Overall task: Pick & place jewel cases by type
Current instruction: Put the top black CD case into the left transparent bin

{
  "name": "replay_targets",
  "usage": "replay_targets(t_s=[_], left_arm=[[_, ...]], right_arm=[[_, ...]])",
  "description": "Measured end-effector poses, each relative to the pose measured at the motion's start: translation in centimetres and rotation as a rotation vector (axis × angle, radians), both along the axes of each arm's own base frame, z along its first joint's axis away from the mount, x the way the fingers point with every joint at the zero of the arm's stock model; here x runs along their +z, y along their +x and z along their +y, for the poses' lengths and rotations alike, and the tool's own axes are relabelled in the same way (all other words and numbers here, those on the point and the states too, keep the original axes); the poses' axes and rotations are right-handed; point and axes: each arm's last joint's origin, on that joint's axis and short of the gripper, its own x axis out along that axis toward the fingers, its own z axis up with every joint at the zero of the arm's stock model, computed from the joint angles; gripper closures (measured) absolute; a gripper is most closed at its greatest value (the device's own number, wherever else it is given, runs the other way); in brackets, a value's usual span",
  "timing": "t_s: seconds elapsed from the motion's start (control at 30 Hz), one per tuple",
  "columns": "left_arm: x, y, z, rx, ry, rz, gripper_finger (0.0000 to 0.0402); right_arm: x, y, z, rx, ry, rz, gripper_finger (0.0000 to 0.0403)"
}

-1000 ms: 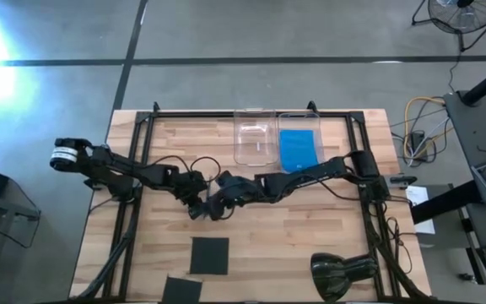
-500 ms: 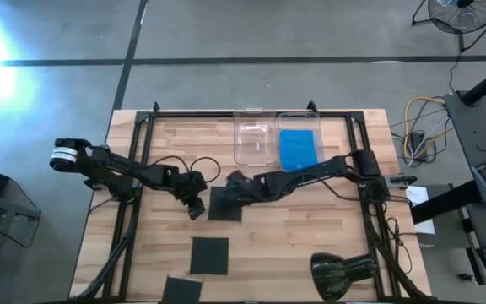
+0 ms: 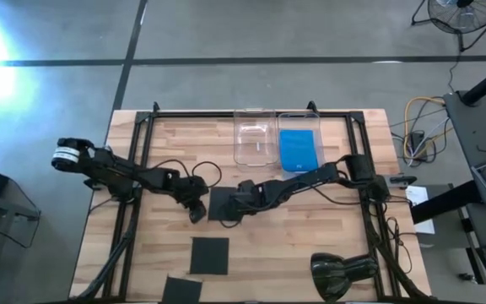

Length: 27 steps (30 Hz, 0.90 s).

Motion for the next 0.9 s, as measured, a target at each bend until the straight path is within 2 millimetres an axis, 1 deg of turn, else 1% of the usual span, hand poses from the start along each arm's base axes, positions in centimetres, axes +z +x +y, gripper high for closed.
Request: replay_targets(t_s=[0.1, 0.2, 0.37, 0.47, 0.53, 0.67, 0.7, 0.77, 0.9], left_arm=[[0.0, 0.0, -0.1, -0.003, -0.001, -0.007, 0.0335], [0.0, 0.0, -0.1, -0.018, 0.008, -0.011, 0.0335], [-0.1, -0.2, -0.1, -0.047, 0.019, 0.005, 0.0335], [-0.2, -0.3, -0.1, -0.069, 0.032, 0.017, 0.0335], [-0.3, -0.5, -0.1, -0.080, 0.037, 0.034, 0.0335], [-1.0, -1.1, -0.1, -0.082, 0.040, 0.055, 0.0336], [-1.1, -1.2, -0.1, -0.080, 0.041, 0.053, 0.0336], [-1.3, -1.4, 0.0, -0.073, 0.039, 0.041, 0.0336], [-1.2, -1.1, 0.0, -0.033, 0.016, -0.012, 0.0336]], right_arm=[[-0.4, 0.2, 0.1, 0.003, -0.002, -0.015, 0.0179], [-0.4, 1.1, 0.3, 0.018, 0.039, -0.104, 0.0179], [-0.3, 1.7, -0.1, 0.035, 0.059, -0.157, 0.0179], [0.5, 1.6, -0.3, 0.055, 0.060, -0.173, 0.0179], [1.5, 1.5, -0.3, 0.076, 0.047, -0.196, 0.0179], [4.9, 1.6, -0.4, 0.072, 0.019, -0.326, 0.0179], [5.5, 1.8, -0.4, 0.070, 0.017, -0.366, 0.0179], [5.9, 2.4, -0.4, 0.084, 0.013, -0.444, 0.0179], [5.6, 3.3, -0.2, 0.127, -0.008, -0.533, 0.0179]])
